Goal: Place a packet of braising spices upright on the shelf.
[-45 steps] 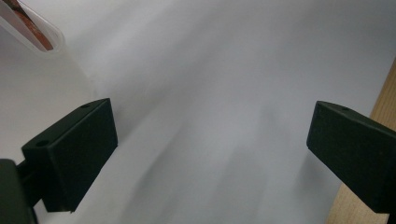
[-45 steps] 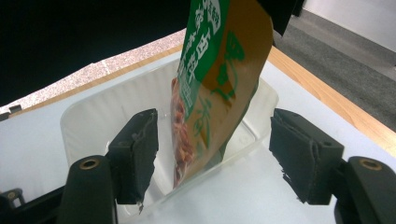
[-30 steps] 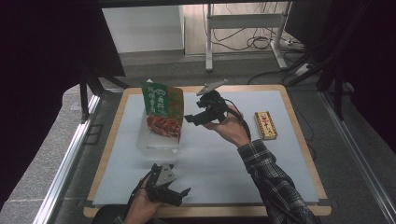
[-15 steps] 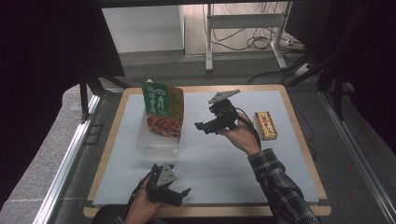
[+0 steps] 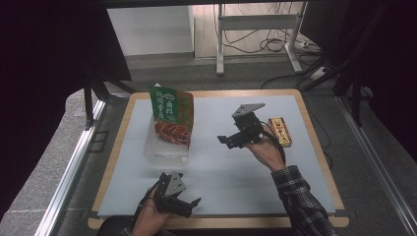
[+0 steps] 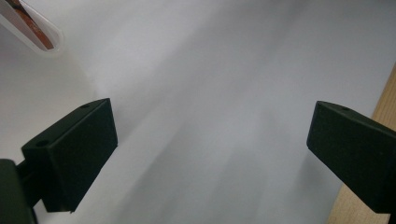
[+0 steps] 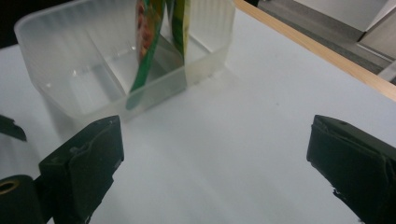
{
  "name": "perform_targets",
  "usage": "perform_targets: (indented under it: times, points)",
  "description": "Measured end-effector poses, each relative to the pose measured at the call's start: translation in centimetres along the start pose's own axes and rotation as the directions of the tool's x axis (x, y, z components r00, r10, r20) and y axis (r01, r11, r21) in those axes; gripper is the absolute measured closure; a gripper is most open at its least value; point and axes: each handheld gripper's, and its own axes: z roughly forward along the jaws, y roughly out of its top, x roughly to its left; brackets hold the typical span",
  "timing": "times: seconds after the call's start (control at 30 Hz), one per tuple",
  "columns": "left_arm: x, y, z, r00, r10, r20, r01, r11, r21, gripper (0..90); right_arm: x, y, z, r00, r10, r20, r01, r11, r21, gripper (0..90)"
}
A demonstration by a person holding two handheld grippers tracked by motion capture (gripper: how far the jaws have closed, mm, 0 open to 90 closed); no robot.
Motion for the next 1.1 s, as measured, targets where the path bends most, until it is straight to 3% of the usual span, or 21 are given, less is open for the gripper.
perform_targets:
  times: [0.2,0.37,0.53,0.8,1.1]
  points:
    - [0.0,0.0,0.1,1.0000,0.001,-0.001,-0.001,1.0000,0.002,1.4,-0.8,-1.8,-0.7,0.9994,0.028,0.018,-0.028,1.000,0.008,3.7]
    - [0.0,0.0,0.1,1.0000,-0.001,-0.003,0.001,1.0000,0.005,1.4,-2.0,-3.7,-1.6,0.9952,0.087,0.044,-0.088,0.996,0.011,3.8]
    - [0.0,0.0,0.2,1.0000,-0.001,-0.005,0.001,1.0000,0.008,1.4,-3.1,-5.3,-2.5,0.9903,0.117,0.075,-0.117,0.993,0.001,3.8]
    - [0.0,0.0,0.2,1.0000,-0.003,-0.007,0.003,1.0000,0.007,1.4,-4.7,-7.1,-3.4,0.9750,0.183,0.126,-0.184,0.983,-0.001,3.6]
    - [0.1,-0.1,0.0,0.9999,-0.007,-0.008,0.007,1.0000,0.002,1.4,-5.9,-8.6,-3.3,0.9558,0.212,0.204,-0.225,0.973,0.042,3.2]
